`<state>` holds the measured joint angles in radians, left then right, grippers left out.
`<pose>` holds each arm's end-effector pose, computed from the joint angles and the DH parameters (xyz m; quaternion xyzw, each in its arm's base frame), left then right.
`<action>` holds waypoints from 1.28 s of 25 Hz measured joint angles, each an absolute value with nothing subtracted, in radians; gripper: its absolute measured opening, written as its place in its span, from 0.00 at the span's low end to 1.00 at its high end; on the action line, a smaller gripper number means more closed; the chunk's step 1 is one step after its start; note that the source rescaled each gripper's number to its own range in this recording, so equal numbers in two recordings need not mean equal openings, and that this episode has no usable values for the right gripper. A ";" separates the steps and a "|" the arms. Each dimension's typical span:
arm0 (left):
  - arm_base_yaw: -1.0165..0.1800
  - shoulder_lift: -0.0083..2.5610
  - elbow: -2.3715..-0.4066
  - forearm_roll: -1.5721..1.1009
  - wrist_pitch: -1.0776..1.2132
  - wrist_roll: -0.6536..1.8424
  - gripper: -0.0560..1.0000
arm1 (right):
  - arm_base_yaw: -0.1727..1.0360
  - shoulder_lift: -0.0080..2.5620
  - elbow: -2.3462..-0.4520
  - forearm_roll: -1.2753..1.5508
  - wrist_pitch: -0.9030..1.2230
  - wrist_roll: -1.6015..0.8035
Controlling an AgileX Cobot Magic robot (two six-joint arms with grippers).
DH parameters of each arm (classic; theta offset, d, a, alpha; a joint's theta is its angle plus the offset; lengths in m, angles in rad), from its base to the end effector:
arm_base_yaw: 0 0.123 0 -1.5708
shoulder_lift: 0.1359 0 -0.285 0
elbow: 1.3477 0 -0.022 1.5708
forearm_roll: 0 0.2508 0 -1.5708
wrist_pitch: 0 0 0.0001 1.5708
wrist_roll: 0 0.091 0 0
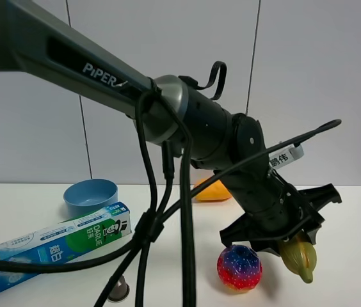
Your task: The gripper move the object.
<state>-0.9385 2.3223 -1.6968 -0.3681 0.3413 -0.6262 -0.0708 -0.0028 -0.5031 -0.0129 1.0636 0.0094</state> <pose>0.2905 -0.4152 0.1248 0.0041 0.9357 -0.3171 0.1544 -0.0058 -0.0006 0.2779 0.0345 0.8517 -0.0225 0.5224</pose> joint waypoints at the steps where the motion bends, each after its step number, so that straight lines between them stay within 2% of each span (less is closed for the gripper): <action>1: -0.939 2.326 -1.697 -0.369 0.341 -0.626 0.07 | -0.071 -0.003 -0.503 -0.013 1.064 0.009; 17: -0.940 2.327 -1.697 -0.371 0.339 -0.617 0.07 | -0.071 -0.003 -0.503 -0.013 1.064 0.009; 18: -0.940 2.327 -1.697 -0.371 0.339 -0.614 0.09 | -0.071 -0.003 -0.503 -0.013 1.064 0.009; 19: -0.940 2.327 -1.697 -0.372 0.339 -0.611 0.16 | -0.071 -0.003 -0.503 -0.013 1.064 0.009; 21: -0.940 2.327 -1.697 -0.372 0.339 -0.611 0.37 | -0.071 -0.003 -0.503 -0.013 1.064 0.009; 23: -0.940 2.327 -1.697 -0.378 0.335 -0.611 0.49 | -0.071 -0.003 -0.503 -0.013 1.064 0.009; 26: -0.940 2.327 -1.697 -0.387 0.309 -0.611 0.54 | -0.071 -0.003 -0.503 -0.013 1.064 0.009; 32: -0.940 2.320 -1.697 -0.394 0.301 -0.596 0.54 | -0.071 -0.003 -0.503 -0.013 1.064 0.009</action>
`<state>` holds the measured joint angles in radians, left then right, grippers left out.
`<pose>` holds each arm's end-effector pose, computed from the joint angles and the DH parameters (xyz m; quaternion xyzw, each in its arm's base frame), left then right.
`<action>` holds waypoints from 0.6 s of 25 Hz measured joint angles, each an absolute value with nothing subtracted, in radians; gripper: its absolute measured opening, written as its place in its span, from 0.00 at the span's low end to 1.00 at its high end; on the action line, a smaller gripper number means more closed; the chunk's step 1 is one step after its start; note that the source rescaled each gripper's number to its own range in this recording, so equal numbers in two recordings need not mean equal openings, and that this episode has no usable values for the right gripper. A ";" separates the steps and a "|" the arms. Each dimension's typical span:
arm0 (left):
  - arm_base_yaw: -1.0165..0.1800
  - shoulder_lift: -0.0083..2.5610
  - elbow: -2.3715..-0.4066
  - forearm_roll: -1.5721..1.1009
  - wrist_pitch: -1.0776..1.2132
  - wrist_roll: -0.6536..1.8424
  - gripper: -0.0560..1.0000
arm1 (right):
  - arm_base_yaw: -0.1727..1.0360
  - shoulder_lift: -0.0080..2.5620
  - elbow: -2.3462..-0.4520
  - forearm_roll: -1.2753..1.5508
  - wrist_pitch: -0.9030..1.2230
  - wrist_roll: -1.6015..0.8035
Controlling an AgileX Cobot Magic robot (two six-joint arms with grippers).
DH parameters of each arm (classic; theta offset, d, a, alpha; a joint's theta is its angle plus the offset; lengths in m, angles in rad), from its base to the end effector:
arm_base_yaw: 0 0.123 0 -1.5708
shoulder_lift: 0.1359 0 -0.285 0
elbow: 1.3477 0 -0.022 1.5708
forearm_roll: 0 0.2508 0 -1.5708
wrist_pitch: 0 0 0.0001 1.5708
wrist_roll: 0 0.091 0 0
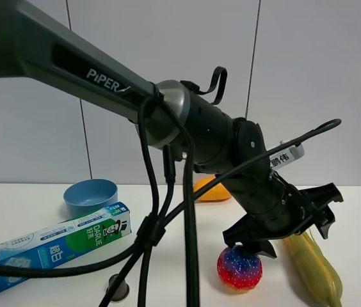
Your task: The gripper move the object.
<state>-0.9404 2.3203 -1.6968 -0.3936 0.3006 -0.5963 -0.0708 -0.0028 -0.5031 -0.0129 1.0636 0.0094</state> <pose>0.2919 -0.4176 0.1283 0.0054 0.9282 -0.3316 0.1689 -0.0058 -0.0006 0.2779 0.0345 0.8517 -0.0225 0.5224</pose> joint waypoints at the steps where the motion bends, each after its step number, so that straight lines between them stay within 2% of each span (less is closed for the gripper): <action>1: -0.940 2.315 -1.697 -0.394 0.311 -0.590 0.54 | -0.071 -0.003 -0.503 -0.013 1.064 0.009; 8: -0.940 2.198 -1.697 -0.282 0.333 -0.403 0.55 | -0.071 -0.003 -0.503 -0.013 1.064 0.009; 15: -0.924 2.051 -1.697 -0.109 0.351 -0.081 0.55 | -0.071 -0.003 -0.503 -0.013 1.064 0.009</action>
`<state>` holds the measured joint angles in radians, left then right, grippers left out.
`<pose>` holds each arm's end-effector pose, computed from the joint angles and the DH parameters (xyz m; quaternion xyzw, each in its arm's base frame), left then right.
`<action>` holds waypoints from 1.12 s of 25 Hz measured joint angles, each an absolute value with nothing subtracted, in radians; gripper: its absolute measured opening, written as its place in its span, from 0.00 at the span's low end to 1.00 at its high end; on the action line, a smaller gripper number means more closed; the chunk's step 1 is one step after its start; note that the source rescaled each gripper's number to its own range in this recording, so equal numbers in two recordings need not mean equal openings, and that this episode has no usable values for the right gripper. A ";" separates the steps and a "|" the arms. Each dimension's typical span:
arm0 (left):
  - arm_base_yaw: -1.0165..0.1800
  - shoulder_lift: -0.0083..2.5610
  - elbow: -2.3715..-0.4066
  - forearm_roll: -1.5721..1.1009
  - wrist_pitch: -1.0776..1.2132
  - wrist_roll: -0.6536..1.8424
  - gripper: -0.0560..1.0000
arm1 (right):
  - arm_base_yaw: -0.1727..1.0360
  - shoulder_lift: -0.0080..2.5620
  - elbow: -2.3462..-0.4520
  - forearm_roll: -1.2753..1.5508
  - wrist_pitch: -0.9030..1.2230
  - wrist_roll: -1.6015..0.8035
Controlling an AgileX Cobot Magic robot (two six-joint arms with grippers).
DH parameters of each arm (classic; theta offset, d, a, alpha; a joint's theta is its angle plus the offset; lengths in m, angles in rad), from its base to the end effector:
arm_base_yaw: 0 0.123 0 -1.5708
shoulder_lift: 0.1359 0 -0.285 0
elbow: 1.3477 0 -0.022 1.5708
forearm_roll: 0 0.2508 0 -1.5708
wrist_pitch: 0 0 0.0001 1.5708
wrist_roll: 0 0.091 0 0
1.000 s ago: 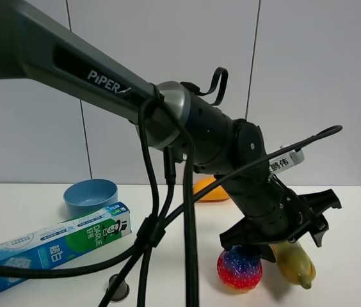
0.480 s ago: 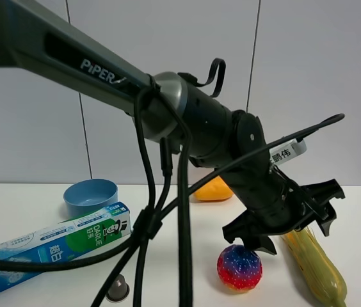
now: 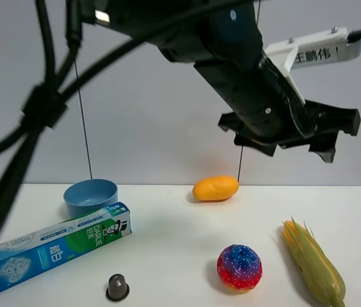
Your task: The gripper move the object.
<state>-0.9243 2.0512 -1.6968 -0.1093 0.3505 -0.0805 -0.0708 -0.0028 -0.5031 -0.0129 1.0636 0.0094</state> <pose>0.2904 -0.3905 0.2580 0.3296 0.8246 -0.2558 0.3821 -0.0058 -0.0006 0.2779 0.0345 0.8517 -0.0225 0.5224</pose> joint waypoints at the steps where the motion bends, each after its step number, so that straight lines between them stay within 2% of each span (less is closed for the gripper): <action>1: -0.910 2.035 -1.697 -0.102 0.351 -0.038 0.55 | -0.071 -0.003 -0.503 -0.013 1.064 0.009; 6: -0.787 1.986 -1.697 -0.083 0.384 0.086 0.55 | -0.071 -0.003 -0.503 -0.013 1.064 0.009; 16: -0.450 1.925 -1.697 -0.024 0.529 0.116 0.55 | -0.071 -0.003 -0.503 -0.013 1.064 0.009; 28: -0.203 1.723 -1.694 0.043 0.848 0.111 0.55 | -0.071 -0.003 -0.503 -0.013 1.064 0.009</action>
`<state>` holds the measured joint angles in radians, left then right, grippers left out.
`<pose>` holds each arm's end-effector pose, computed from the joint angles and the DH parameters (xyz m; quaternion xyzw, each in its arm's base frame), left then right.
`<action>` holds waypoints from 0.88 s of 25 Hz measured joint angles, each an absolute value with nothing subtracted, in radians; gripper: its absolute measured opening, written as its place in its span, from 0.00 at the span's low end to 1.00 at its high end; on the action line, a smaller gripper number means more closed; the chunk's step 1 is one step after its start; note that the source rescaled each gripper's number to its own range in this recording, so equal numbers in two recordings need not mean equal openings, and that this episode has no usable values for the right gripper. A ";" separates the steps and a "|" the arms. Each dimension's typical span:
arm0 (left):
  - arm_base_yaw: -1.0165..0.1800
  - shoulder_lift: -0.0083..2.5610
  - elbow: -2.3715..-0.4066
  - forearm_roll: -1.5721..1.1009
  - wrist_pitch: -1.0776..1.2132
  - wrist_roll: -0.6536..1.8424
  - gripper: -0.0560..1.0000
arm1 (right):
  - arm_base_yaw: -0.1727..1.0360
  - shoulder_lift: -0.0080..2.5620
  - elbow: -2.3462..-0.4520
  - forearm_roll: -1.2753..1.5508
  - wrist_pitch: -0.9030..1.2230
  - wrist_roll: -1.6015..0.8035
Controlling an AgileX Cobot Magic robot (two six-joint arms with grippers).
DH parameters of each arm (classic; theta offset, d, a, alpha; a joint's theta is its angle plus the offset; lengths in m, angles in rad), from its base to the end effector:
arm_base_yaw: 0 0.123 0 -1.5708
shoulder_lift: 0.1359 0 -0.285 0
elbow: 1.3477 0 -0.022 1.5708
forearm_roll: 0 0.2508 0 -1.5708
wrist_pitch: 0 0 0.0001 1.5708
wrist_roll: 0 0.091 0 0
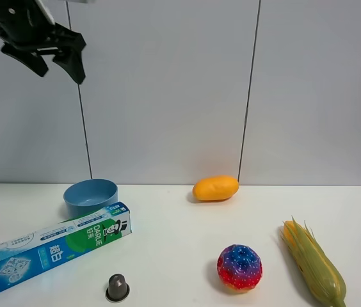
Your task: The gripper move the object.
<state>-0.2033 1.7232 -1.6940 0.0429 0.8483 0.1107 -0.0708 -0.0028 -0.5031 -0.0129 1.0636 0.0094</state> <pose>0.3866 -0.0767 0.3681 0.1515 0.9121 0.0026 0.3809 -0.0058 -0.0006 0.2779 0.0345 0.8517 -0.0225 0.5224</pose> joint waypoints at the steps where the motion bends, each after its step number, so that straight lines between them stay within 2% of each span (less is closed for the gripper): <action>1: -0.187 1.697 -1.688 0.044 0.865 0.107 0.55 | -0.071 -0.003 -0.503 -0.013 1.064 0.009; 8: -0.083 1.472 -1.534 0.047 0.881 0.101 0.55 | -0.071 -0.003 -0.503 -0.013 1.064 0.009; 22: 0.100 0.763 -0.901 0.029 0.871 0.101 0.55 | -0.071 -0.003 -0.503 -0.013 1.064 0.009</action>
<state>0.1004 0.7632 -0.9006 0.0292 0.8709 0.1007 -0.0708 -0.0028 -0.5031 -0.0129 1.0636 0.0094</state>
